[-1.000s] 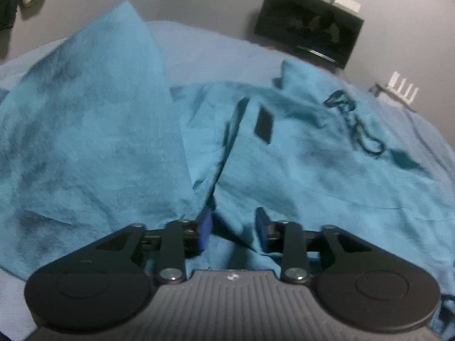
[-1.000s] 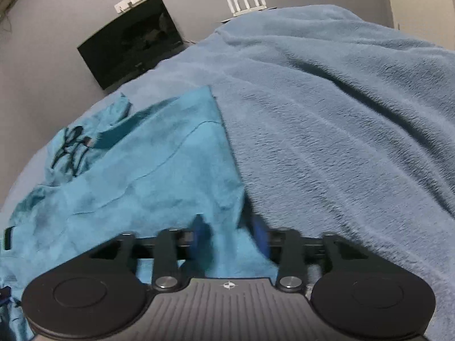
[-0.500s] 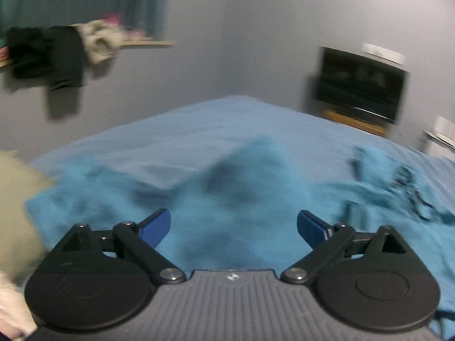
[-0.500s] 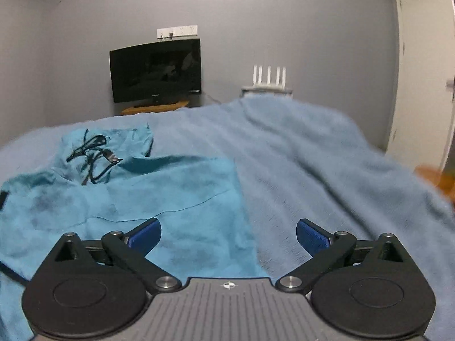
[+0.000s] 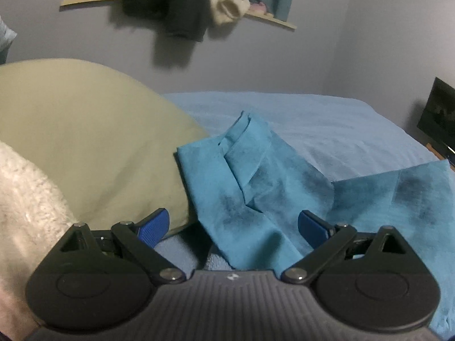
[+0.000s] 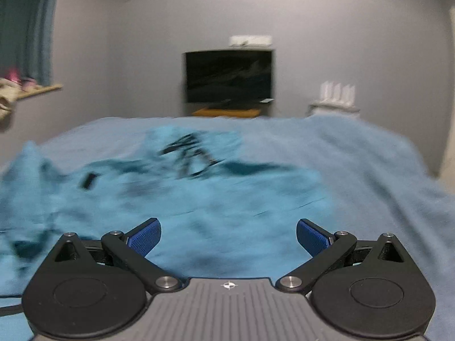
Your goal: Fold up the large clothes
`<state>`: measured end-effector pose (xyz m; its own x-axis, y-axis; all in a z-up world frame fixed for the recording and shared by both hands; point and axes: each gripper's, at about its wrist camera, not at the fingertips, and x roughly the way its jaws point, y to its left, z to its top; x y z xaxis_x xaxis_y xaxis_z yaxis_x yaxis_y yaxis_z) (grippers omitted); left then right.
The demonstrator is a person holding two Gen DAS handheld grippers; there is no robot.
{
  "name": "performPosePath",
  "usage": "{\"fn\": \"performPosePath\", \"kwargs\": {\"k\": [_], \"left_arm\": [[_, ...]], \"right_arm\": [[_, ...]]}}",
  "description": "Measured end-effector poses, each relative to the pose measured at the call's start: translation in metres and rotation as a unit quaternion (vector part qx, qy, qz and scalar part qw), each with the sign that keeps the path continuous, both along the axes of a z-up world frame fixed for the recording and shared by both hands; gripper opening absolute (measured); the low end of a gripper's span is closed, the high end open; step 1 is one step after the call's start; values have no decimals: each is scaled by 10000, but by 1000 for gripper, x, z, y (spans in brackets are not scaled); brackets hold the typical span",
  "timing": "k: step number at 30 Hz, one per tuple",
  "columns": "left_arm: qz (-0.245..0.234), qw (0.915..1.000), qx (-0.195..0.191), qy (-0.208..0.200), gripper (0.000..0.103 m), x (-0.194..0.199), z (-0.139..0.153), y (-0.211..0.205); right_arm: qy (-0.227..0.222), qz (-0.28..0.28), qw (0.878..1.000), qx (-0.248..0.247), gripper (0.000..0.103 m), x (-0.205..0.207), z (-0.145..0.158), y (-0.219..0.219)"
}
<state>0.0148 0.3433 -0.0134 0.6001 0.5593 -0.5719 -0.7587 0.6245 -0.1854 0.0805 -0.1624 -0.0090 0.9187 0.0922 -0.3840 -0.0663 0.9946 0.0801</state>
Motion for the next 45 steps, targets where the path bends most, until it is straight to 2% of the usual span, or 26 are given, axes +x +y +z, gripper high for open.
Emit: {"fn": "performPosePath", "kwargs": {"k": [2,4,7,9,11,13,16,18,21,24,26,29,32,33,35,37,39,40,41,42,44,45], "left_arm": [[-15,9998,-143,-163,98,-1,-4,6],[1,9984,-505,-253,97,0,-15,17],[246,9950,-944,-200,94,3,-33,32],[361,9910,-1235,-378,89,2,-44,43],[368,9891,-1304,-575,73,0,-47,46],[216,9872,-1379,-774,35,2,-47,45],[101,9886,-1195,-914,15,4,-37,35],[61,9866,-1154,-1154,6,1,-28,28],[-189,9804,-1090,-1630,3,-1,-10,13],[-659,9760,-740,-1938,1,6,12,-15],[-1094,9684,-487,-2187,1,10,29,-40],[-1839,9492,-255,-2540,0,17,48,-79],[-2788,9198,-81,-2760,0,32,66,-133],[-3121,9075,-72,-2811,0,35,69,-151],[-3760,8810,-196,-2863,0,40,70,-184],[-4388,8496,-455,-2891,0,48,67,-214],[-5114,8064,-754,-2871,0,55,61,-245],[-5344,7934,-770,-2810,0,59,59,-257],[-5527,7857,-661,-2698,0,61,56,-271],[-5623,7836,-555,-2581,0,64,52,-282],[-5721,7834,-722,-2319,8,74,43,-293],[-5796,7805,-900,-2163,29,82,39,-294]], "right_arm": [[136,145,9997,-149,103,3,-9,11],[286,206,9991,-247,103,5,-15,17],[453,253,9985,-188,103,13,-23,24],[515,293,9982,-83,103,18,-27,25],[567,337,9978,52,103,23,-31,23],[609,351,9973,216,103,28,-33,20],[565,368,9968,418,101,31,-34,15],[582,373,9965,464,98,36,-34,14],[638,367,9960,498,97,39,-36,14],[729,395,9953,507,97,41,-40,15],[743,404,9950,528,97,42,-40,15],[743,388,9950,542,98,43,-40,15],[737,374,9951,552,98,42,-40,15],[734,373,9951,546,98,42,-40,15],[727,369,9952,539,98,41,-40,15],[731,373,9952,530,98,41,-41,16],[744,374,9952,521,98,41,-41,16],[753,373,9951,521,98,41,-41,16],[763,371,9950,521,98,41,-42,16],[777,369,9949,522,98,41,-43,16],[812,362,9945,546,98,42,-45,15],[840,357,9942,568,98,42,-47,14]]}}
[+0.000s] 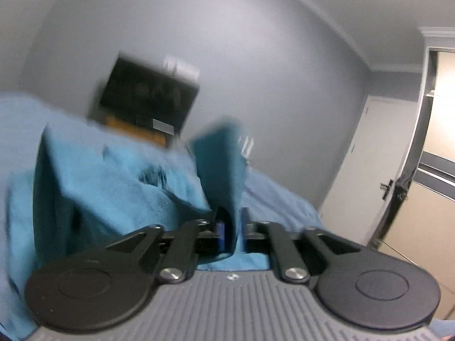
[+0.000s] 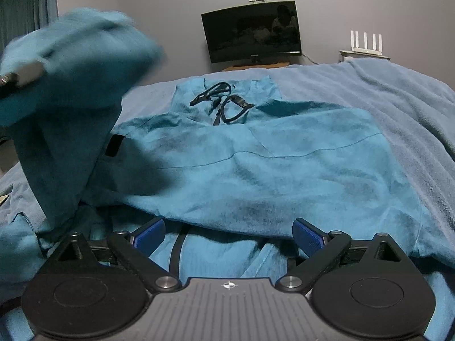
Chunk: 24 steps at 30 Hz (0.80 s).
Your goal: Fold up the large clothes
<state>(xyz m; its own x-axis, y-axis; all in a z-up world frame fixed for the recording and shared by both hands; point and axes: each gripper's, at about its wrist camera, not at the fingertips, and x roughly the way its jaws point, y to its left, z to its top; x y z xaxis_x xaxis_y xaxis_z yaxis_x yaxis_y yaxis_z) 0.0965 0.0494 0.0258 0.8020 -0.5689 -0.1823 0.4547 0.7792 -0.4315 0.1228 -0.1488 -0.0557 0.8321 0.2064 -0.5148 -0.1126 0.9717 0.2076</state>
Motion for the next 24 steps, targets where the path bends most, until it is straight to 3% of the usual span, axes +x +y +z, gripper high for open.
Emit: {"fn": "performPosePath", "kwargs": {"k": [1,3,6,9,12,16,18,20,23,24], "left_arm": [[-96,9999,-40,113,59,5,-3,3],[-48,9999,-94,16,81,1,-3,7],[-15,9996,17,-266,83,-5,6,13],[398,9981,415,-202,83,-14,10,24],[1009,9921,728,169,83,-13,3,41],[1904,9735,954,837,83,9,-3,83],[2151,9658,917,1120,83,17,-10,100],[2275,9588,1011,1369,83,27,-21,107],[2318,9507,1330,1575,83,27,-35,108],[2284,9490,1414,1647,82,30,-39,107]], "right_arm": [[28,-5,10000,19,98,1,-1,-1],[72,8,9999,94,98,2,-4,-3],[84,136,9997,171,98,2,-6,-3],[28,307,9992,252,98,1,-6,-2],[23,432,9975,555,94,1,-5,-8],[194,687,9866,1465,90,9,-6,-21],[345,708,9827,1676,89,17,-8,-21],[597,767,9796,1759,78,32,-10,-17],[1172,916,9701,1916,52,51,-19,-3],[1282,916,9677,1970,38,54,-21,1]]}}
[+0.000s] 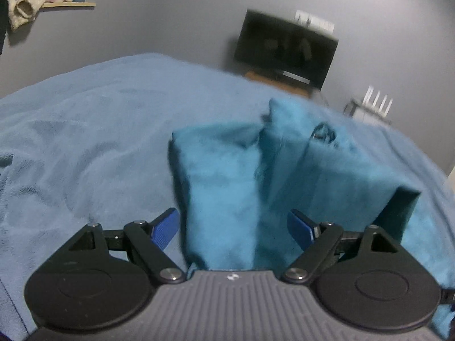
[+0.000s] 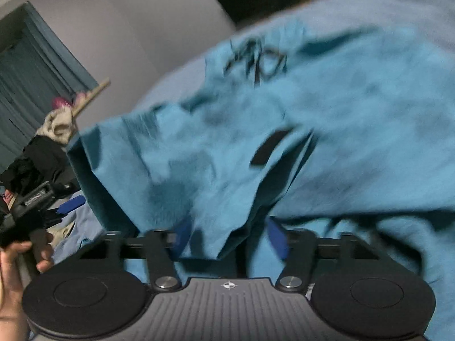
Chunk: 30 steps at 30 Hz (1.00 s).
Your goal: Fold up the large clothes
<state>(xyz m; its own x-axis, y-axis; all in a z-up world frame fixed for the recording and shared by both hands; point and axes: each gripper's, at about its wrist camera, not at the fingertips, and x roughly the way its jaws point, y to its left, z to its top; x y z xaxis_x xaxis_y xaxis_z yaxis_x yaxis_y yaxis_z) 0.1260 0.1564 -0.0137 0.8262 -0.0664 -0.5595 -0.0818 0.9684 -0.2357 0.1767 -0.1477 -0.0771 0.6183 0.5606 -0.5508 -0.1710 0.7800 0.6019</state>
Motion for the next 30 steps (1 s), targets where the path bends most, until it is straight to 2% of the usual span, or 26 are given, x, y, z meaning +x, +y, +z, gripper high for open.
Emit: {"fn": "performPosePath", "kwargs": {"k": [1,2,5,7,9,11,13,14,15,17,18,20,22,27,30], "left_arm": [[-32,10000,9,66,82,-2,-3,-1],[-49,9999,-6,102,82,-6,-6,-1],[-154,9998,-14,141,82,-6,-10,-2],[-218,9997,68,131,82,-6,-10,-5],[-293,9994,131,139,82,-10,-8,-8],[-368,9990,205,163,82,-12,-8,-11],[-445,9983,297,229,82,-13,-10,-15],[-499,9977,350,281,82,-12,-13,-17],[-546,9971,412,327,83,-12,-14,-20],[-639,9952,590,441,83,-11,-19,-26],[-681,9940,684,517,83,-10,-22,-29],[-765,9915,830,642,82,-8,-29,-34],[-826,9894,954,723,82,-7,-33,-38],[-910,9856,1191,783,82,-5,-39,-46],[-932,9850,1199,815,82,-3,-42,-47]], "right_arm": [[25,-19,10000,-12,14,1,0,3],[-38,-61,9999,-81,7,-1,4,5],[-553,-262,9975,-346,2,-15,30,1],[-1139,-642,9881,-814,2,-27,56,-11],[-1704,-1107,9693,-1381,2,-36,79,-26],[-2129,-1567,9491,-1709,2,-43,95,-42],[-2372,-2061,9233,-2208,2,-42,101,-54],[-2350,-2248,9135,-2446,2,-37,97,-60],[-2210,-2311,9125,-2551,3,-30,90,-67],[-1695,-2460,9259,-2314,10,-15,68,-87],[-1410,-2574,9366,-1916,15,-11,53,-100],[-961,-2810,9474,-1189,23,-9,30,-122],[-670,-2941,9499,-816,44,-6,16,-134],[-575,-2871,9539,-661,58,-3,2,-133],[-504,-2697,9585,-779,60,4,-8,-130]]}}
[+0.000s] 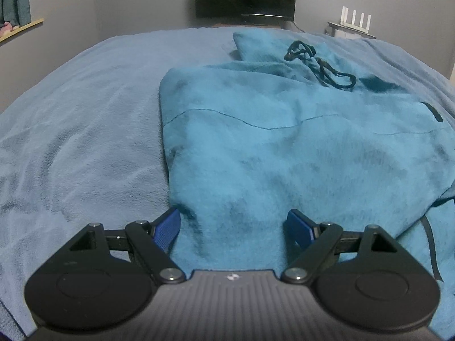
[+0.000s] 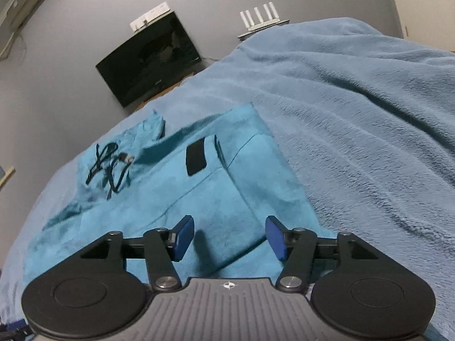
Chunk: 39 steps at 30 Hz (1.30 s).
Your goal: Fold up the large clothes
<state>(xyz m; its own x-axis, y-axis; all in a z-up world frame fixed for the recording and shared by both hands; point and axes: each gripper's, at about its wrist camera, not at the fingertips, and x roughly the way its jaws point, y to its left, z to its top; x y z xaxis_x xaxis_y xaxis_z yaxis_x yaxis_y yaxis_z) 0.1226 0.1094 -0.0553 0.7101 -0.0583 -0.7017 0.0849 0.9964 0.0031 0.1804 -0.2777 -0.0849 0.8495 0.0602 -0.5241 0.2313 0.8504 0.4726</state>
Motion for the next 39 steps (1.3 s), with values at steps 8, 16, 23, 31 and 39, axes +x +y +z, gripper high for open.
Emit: {"fn": "performPosePath", "kwargs": {"k": [8,16,23,31,39], "left_arm": [[-1,10000,-24,40,83,3,-2,1],[-32,10000,-24,19,83,6,-2,0],[-9,9985,202,-510,83,0,12,-4],[91,9998,150,-51,83,11,-3,0],[143,9994,275,127,93,21,-23,4]], "right_arm": [[110,-420,9974,-571,52,8,-1,12],[-240,288,9992,-122,9,14,4,24],[-532,-343,9902,-1247,11,9,25,41],[-514,-1246,9852,-1056,54,9,23,9],[496,-471,9821,-1754,53,38,-8,25]]}}
